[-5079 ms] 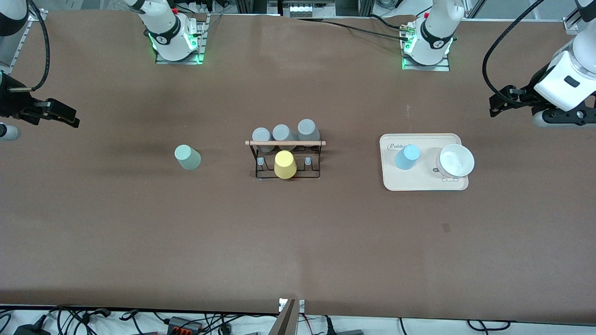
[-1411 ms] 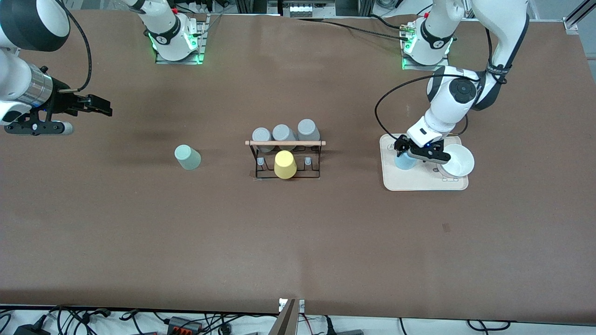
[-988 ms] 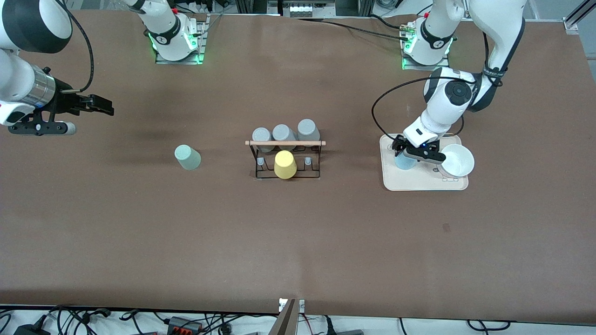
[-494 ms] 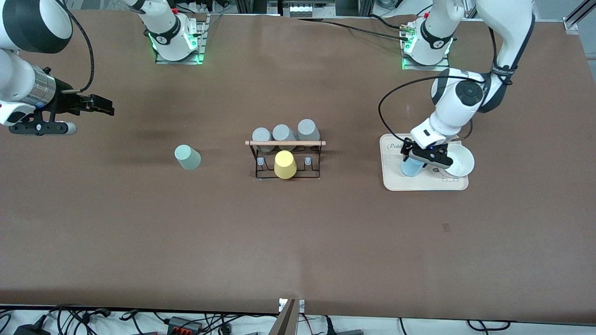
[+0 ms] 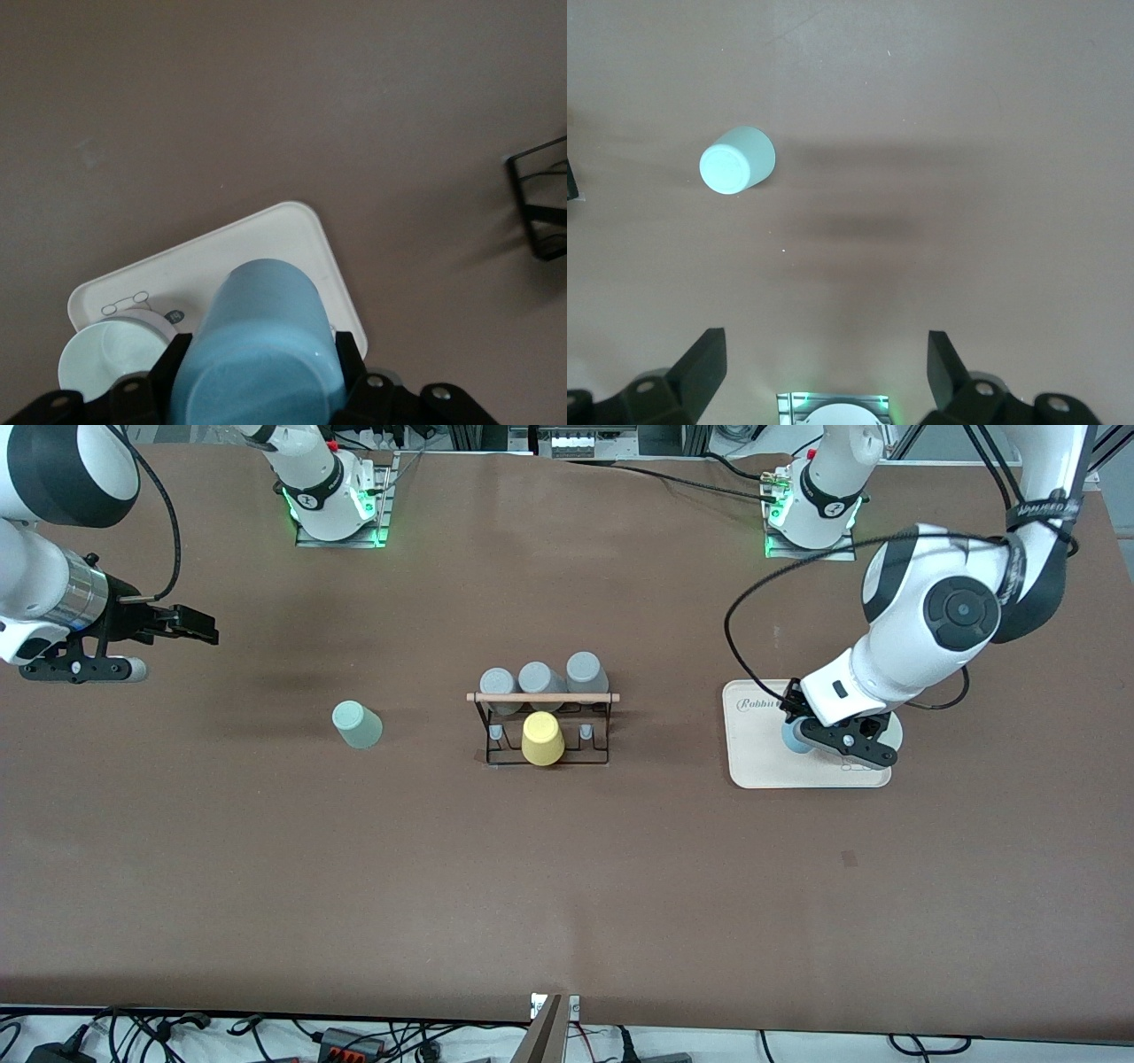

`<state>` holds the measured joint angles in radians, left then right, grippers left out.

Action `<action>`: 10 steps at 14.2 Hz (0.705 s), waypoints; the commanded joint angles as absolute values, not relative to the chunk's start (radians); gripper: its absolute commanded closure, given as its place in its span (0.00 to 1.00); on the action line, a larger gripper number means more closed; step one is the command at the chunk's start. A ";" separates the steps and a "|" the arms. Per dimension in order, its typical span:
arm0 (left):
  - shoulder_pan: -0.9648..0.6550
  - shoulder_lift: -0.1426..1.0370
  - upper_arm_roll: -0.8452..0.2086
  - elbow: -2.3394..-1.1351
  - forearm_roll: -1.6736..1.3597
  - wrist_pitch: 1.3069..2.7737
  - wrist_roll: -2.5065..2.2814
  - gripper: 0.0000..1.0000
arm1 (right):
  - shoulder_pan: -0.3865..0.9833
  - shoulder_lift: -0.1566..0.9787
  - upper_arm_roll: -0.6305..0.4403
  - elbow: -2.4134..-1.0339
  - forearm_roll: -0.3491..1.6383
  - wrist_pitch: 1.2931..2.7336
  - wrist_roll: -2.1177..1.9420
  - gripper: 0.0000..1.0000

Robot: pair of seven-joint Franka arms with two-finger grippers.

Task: Hang scattered cups on rack with three cups
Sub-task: 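Lift the light blue cup and carry it to the wooden rack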

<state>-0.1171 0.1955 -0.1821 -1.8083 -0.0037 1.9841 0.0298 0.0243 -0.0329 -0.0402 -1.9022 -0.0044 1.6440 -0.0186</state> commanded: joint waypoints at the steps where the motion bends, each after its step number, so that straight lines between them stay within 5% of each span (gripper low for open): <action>1: -0.225 0.322 -0.183 -1.579 -0.014 1.921 -0.206 0.78 | 0.025 -0.063 -0.040 -1.930 0.009 1.649 -0.037 0.00; 7: -0.443 0.509 -0.176 -1.366 -0.002 1.939 -0.667 0.78 | 0.025 -0.081 -0.038 -1.957 0.009 1.671 -0.037 0.00; 10: -0.495 0.560 -0.176 -1.353 0.000 1.995 -0.686 0.78 | 0.026 -0.086 -0.040 -1.977 0.009 1.674 -0.037 0.00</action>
<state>-0.4642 0.5080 -0.1867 -1.4105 -0.0039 1.9730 -0.6640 0.0264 -0.0477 -0.0402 -1.9319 -0.0043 1.6552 -0.0189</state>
